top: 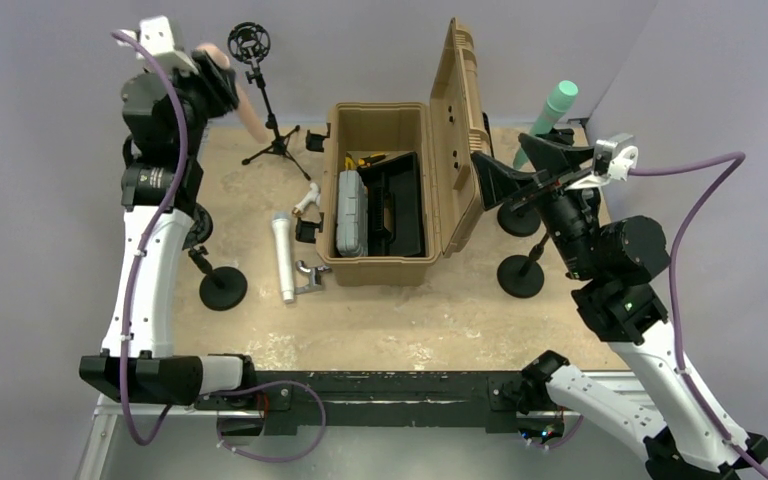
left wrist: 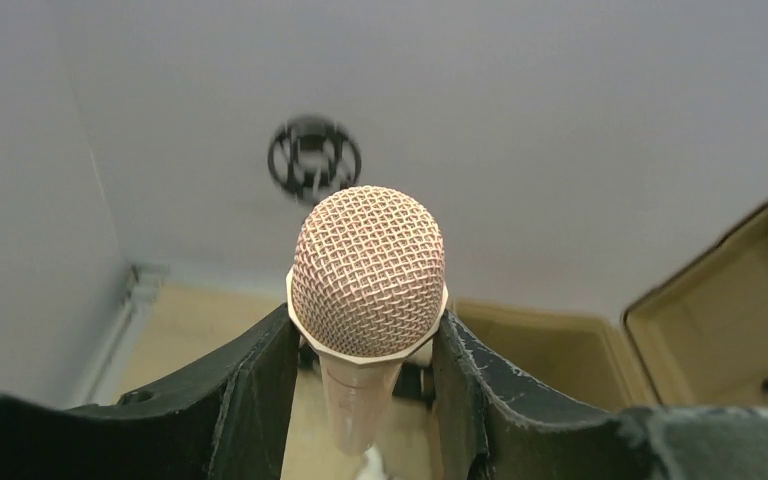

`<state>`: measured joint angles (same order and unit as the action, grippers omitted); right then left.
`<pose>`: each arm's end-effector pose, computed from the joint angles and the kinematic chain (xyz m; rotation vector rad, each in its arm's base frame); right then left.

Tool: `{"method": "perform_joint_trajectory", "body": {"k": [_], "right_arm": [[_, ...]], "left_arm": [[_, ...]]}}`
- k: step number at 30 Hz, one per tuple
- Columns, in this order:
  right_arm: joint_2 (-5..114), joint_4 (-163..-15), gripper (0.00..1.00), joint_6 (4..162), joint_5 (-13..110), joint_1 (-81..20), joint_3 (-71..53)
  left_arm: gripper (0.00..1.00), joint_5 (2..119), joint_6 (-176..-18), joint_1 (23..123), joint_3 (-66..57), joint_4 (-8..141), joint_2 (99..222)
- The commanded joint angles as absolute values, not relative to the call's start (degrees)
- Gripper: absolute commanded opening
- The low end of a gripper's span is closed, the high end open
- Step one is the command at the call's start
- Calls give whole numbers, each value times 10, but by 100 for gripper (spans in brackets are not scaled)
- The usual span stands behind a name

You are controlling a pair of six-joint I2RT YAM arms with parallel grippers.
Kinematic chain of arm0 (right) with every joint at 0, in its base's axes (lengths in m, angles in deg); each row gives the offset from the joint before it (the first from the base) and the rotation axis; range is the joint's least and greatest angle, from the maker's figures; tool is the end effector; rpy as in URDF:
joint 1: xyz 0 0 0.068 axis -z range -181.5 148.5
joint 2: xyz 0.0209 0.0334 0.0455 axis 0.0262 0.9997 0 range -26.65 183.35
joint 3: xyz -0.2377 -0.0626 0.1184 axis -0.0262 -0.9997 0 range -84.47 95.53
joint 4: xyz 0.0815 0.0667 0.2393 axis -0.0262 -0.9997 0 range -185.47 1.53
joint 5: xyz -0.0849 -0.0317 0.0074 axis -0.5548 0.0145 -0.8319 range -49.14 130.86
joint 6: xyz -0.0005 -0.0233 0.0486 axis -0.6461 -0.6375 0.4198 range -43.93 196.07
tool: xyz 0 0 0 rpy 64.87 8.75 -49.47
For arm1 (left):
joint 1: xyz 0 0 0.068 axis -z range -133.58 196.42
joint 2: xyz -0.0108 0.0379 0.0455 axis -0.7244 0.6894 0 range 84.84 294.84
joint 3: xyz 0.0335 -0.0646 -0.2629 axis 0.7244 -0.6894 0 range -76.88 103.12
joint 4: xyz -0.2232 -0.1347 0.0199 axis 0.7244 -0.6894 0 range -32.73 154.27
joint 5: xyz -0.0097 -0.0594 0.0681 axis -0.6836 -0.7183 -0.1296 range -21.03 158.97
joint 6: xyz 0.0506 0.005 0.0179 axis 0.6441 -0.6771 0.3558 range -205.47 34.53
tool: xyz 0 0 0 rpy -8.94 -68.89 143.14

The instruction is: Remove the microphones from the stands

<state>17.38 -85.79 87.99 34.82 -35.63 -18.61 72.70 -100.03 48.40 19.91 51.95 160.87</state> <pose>0.1137 0.0725 0.4891 -0.1306 1.1620 0.6522 0.2723 -0.0071 0.5286 -0.2097 1.4111 -0.1919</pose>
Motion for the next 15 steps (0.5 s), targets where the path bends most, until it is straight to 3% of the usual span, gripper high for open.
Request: {"method": "perform_joint_trajectory", "body": {"k": [1,8,15], "right_arm": [[149,-798,99,876,351,-358,-202],[136,-814,99,872,343,-359,-194],[122,-822,99,884,344,-358,-204]], "left_arm": [[0,674,-1041,484,104,405,1578],[0,653,-1086,488,57,215,1595],[0,624,-1085,489,41,129,1671]]}}
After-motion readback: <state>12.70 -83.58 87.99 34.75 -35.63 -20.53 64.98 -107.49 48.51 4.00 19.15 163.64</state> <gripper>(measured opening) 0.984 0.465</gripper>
